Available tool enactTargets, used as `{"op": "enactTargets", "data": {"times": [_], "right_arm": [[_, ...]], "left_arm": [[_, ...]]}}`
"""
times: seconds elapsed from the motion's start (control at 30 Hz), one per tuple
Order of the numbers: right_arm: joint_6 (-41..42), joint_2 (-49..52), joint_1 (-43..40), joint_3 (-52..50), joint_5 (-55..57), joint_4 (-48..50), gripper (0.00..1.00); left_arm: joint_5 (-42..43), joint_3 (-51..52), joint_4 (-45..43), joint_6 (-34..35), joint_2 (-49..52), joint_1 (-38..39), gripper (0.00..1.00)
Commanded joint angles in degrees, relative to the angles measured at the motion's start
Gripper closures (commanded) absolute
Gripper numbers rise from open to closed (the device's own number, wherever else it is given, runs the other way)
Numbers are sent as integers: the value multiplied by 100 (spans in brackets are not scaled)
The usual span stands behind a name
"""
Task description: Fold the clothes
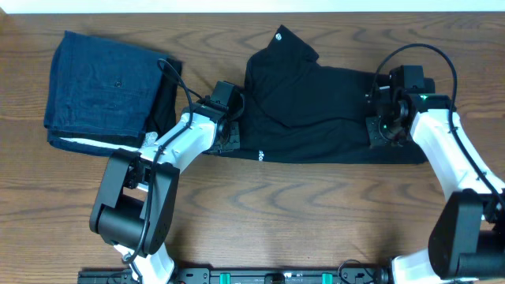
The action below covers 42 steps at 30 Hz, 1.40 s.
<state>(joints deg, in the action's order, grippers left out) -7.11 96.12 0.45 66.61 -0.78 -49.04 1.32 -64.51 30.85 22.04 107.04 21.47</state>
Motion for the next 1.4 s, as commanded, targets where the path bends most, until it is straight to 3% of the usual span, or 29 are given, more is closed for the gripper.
{"op": "enactTargets", "data": {"times": [0.0, 0.43, 1.2, 1.37], "right_arm": [[389, 195, -24, 2, -144, 0, 99], [520, 1080, -17, 2, -634, 302, 99], [839, 1099, -20, 26, -122, 1626, 98], [883, 988, -44, 520, -750, 1174, 97]], "left_arm": [[-24, 42, 15, -35, 44, -31, 78], [-24, 42, 15, -35, 44, -31, 78], [-24, 42, 15, -35, 44, -31, 78], [-24, 42, 15, -35, 44, -31, 78]]}}
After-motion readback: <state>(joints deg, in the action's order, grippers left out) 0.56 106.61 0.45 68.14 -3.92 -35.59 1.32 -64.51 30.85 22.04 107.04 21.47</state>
